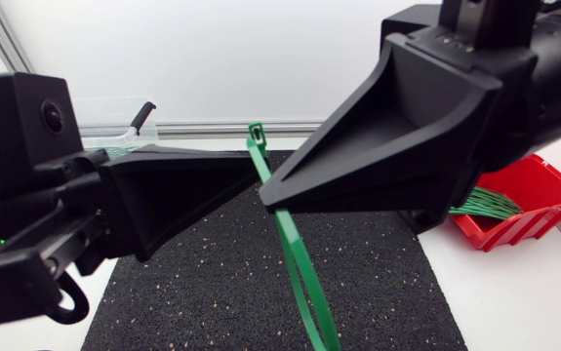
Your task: Take a green cable tie from the red box, thread the tail through the head to close it, then place it in the transparent bin on the left.
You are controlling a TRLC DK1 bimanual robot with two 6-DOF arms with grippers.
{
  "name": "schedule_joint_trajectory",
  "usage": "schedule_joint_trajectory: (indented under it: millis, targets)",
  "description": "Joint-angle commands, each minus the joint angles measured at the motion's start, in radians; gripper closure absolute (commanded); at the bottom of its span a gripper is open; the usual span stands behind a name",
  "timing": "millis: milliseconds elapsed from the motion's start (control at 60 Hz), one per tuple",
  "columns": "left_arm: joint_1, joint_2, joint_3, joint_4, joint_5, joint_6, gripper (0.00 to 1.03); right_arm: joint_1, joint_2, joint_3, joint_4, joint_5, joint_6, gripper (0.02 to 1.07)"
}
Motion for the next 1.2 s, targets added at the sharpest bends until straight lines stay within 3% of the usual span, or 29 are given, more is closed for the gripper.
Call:
schedule_joint_trajectory:
  millis: [0,850,1183]
  targets:
    - [-0.012,-0.013,-0.010,0.001,-0.009,0.010,1.00,-0.007,0.021,-0.020,0.011,-0.006,0.031,1.01]
    - [-0.012,-0.033,-0.027,-0.012,-0.015,0.020,1.00,-0.046,-0.015,-0.037,0.034,-0.002,0.030,1.01]
    - [-0.087,-0.036,-0.022,-0.030,-0.089,0.066,1.00,-0.046,0.005,-0.038,0.048,-0.002,0.031,1.01]
